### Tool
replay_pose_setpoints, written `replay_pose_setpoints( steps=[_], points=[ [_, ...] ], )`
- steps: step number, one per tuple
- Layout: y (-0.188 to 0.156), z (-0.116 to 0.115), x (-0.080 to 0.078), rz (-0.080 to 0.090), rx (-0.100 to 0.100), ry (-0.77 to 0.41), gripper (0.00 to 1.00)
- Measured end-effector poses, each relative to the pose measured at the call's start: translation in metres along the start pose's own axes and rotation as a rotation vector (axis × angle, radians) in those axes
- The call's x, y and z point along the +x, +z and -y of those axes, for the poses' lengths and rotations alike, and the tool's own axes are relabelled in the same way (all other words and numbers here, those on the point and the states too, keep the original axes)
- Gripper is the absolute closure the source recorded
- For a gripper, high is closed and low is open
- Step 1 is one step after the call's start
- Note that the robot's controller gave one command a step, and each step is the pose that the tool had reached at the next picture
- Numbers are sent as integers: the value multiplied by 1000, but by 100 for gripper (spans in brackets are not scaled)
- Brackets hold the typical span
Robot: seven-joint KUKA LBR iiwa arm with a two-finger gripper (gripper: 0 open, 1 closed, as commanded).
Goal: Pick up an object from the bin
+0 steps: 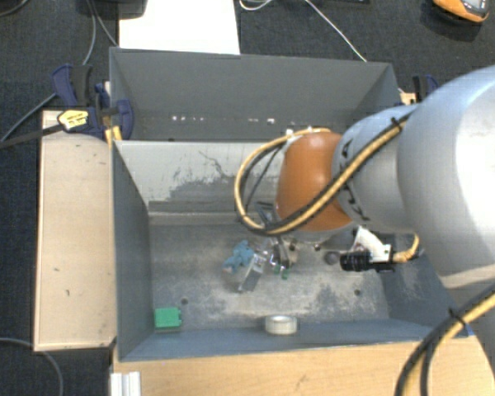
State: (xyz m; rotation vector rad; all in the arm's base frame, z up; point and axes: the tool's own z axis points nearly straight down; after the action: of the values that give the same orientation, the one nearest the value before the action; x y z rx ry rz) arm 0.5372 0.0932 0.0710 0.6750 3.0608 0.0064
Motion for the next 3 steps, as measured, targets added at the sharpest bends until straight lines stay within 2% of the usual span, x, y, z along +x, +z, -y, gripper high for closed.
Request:
replay_pose_setpoints(
  steps=[1, 2, 3],
  points=[
    [0, -9, 0, 2, -2, -384, 0],
    [1, -13, -16, 5, -3, -385, 100],
    [1, -13, -16, 5, -3, -384, 100]
  ],
)
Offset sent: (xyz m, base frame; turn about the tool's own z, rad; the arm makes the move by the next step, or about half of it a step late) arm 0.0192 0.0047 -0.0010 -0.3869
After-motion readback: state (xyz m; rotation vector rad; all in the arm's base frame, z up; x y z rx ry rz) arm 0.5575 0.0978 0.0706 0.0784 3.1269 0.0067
